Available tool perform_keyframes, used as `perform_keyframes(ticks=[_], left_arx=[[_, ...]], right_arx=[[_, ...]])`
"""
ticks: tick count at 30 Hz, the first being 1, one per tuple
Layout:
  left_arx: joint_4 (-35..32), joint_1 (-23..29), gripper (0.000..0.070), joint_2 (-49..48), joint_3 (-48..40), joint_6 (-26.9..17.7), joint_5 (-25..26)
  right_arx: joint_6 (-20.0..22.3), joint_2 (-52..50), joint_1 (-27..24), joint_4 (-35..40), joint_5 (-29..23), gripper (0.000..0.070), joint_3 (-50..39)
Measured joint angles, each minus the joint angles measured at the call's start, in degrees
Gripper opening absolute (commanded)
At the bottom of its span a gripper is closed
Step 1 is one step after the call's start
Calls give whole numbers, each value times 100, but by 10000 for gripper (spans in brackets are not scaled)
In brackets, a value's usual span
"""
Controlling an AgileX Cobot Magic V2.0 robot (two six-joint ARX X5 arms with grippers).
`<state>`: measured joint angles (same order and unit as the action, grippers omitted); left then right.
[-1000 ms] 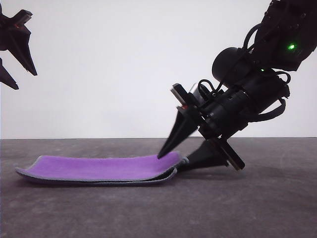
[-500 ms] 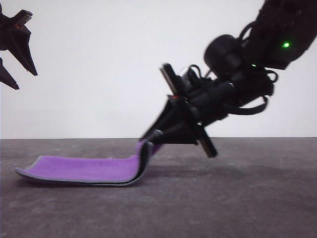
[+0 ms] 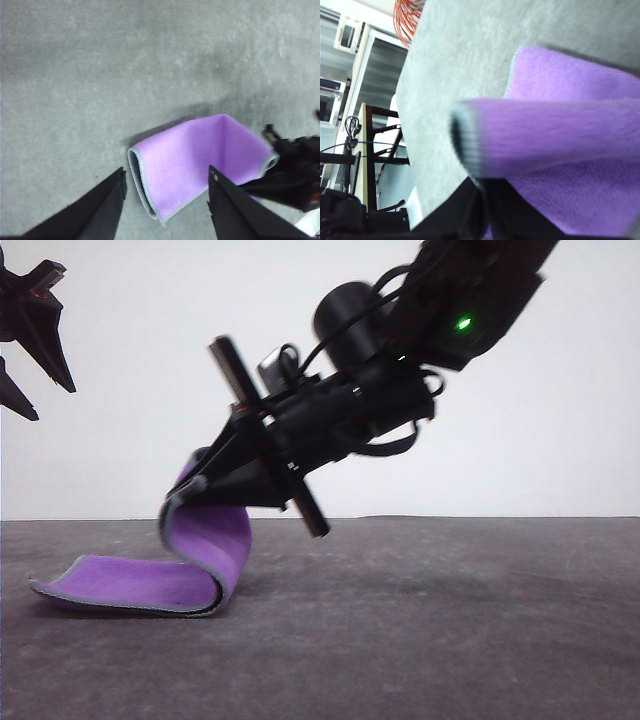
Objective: Fold clothes
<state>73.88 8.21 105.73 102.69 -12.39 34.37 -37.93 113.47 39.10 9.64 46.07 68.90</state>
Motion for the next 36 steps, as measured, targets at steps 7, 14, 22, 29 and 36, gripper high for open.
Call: perform_keyframes(ticks=[7, 14, 22, 29, 36], left_arx=[[1, 0, 315, 0, 0, 0, 0], [-1, 0, 315, 0, 0, -1, 0], [-1, 0, 315, 0, 0, 1, 0], [13, 0, 315, 0, 0, 1, 0], [235, -2, 326, 0, 0, 1, 0]], right_arx=[[-99, 381, 252, 7, 4, 6, 640], [-151, 555, 316, 4, -1, 188, 816], [-150, 555, 323, 8, 26, 349, 816], [13, 555, 287, -24, 535, 377, 824], [810, 72, -144, -1423, 445, 420, 954]])
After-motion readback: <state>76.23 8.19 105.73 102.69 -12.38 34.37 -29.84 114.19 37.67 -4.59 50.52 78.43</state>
